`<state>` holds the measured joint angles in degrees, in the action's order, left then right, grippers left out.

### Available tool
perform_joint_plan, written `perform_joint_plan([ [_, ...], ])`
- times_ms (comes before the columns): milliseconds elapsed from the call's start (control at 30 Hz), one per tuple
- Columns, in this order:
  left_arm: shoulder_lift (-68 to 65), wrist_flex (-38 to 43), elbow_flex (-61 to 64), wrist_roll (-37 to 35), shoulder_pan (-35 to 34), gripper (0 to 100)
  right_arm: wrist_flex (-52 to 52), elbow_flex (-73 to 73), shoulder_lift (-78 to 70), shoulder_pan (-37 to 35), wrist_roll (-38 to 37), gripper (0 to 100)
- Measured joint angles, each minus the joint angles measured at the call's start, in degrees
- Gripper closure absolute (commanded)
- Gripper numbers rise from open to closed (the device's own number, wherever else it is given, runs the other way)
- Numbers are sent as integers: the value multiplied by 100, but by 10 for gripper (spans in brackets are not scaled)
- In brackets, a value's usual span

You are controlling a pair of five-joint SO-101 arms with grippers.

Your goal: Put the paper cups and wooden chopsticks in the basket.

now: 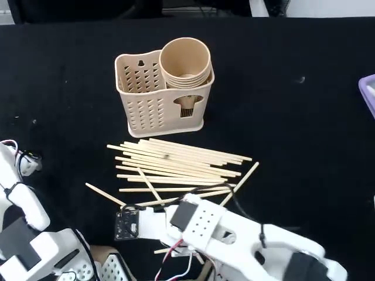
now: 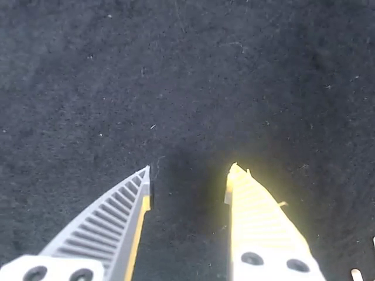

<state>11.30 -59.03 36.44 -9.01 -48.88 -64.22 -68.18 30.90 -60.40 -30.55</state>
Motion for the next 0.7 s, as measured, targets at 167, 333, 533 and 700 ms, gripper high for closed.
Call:
perform_joint_plan([
  [167,0,0,0,0,0,787,431,149,-730,0,9,823],
  [333,0,0,0,0,0,787,466,334,-1011,9,9,981],
  [533,0,0,0,0,0,787,527,510,-1143,35,9,988],
  [700,0,0,0,0,0,787,422,571,-1143,114,9,988],
])
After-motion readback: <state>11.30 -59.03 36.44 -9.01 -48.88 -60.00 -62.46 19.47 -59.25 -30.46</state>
